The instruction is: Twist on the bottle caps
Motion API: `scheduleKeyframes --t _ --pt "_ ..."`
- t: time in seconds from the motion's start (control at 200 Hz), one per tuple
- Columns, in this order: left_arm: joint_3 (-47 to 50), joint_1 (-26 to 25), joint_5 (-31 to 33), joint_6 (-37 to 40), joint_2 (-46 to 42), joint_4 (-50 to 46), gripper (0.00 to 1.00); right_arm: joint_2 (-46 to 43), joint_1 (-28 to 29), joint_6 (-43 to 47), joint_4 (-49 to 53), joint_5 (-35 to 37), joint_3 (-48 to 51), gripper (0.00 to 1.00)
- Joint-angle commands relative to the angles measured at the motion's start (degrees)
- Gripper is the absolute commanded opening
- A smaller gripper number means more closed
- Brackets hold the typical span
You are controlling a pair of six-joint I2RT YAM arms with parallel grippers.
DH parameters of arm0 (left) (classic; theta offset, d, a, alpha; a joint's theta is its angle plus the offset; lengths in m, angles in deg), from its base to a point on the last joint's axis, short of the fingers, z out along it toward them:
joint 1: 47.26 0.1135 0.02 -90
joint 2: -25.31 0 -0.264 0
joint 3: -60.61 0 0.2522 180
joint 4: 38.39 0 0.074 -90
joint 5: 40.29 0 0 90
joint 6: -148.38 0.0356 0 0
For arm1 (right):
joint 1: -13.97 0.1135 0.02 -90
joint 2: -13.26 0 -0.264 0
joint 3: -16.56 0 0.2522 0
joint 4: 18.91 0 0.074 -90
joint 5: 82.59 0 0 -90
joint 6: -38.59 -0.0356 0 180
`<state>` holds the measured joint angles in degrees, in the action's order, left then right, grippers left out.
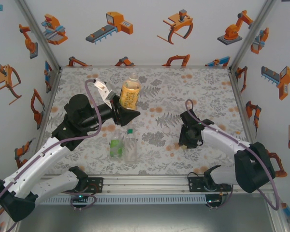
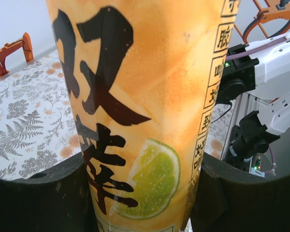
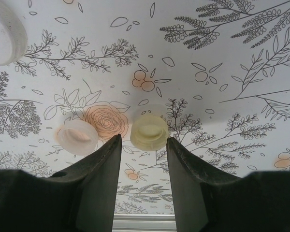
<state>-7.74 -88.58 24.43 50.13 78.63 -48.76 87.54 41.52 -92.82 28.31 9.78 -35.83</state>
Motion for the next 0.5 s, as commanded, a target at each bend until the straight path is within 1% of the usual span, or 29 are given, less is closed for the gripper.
scheduleKeyframes --t 0.0,0.371,0.496 --pt "0.38 -0.02 -0.03 -0.63 -0.59 1.78 0.00 0.67 -0.30 -0.77 -0.48 0.53 0.92 0.43" --pt "0.02 -0.07 -0.04 -0.71 -0.71 1.34 0.00 2.37 -0.29 -0.77 -2.46 0.25 1.31 0.42" --pt "-0.01 -0.09 -0.03 -0.76 -0.62 1.26 0.00 3.02 -0.28 -0.86 -3.28 0.09 1.97 0.39"
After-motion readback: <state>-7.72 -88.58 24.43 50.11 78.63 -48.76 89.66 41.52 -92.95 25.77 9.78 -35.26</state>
